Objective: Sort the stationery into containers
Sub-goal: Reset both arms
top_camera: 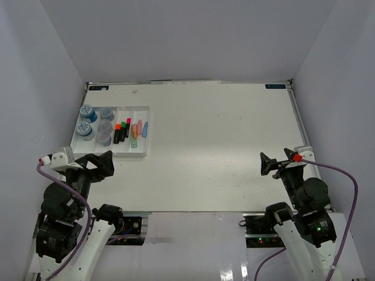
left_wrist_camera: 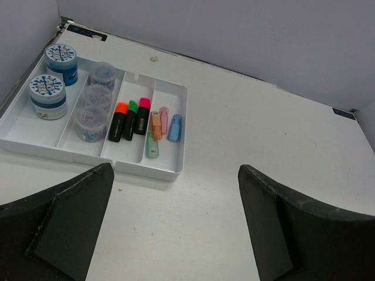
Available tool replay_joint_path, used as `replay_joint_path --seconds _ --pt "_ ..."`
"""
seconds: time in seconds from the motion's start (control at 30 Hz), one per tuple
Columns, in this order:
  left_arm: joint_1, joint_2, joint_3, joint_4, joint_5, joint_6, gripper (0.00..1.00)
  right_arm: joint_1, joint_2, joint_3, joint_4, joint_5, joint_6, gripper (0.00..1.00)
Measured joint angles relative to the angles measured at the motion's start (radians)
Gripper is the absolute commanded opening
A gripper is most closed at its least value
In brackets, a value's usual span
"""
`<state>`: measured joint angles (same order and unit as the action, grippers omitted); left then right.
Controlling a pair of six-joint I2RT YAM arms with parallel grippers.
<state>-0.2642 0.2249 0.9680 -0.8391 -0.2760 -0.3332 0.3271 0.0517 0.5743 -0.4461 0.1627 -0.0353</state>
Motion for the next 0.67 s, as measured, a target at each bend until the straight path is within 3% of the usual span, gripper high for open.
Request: replay_joint_path --seconds 0.67 --pt "-0.009 0.008 -0.013 0.001 0.003 -0.005 0.98 0.0 -0.029 -0.048 0.018 -0.035 0.003 0.9"
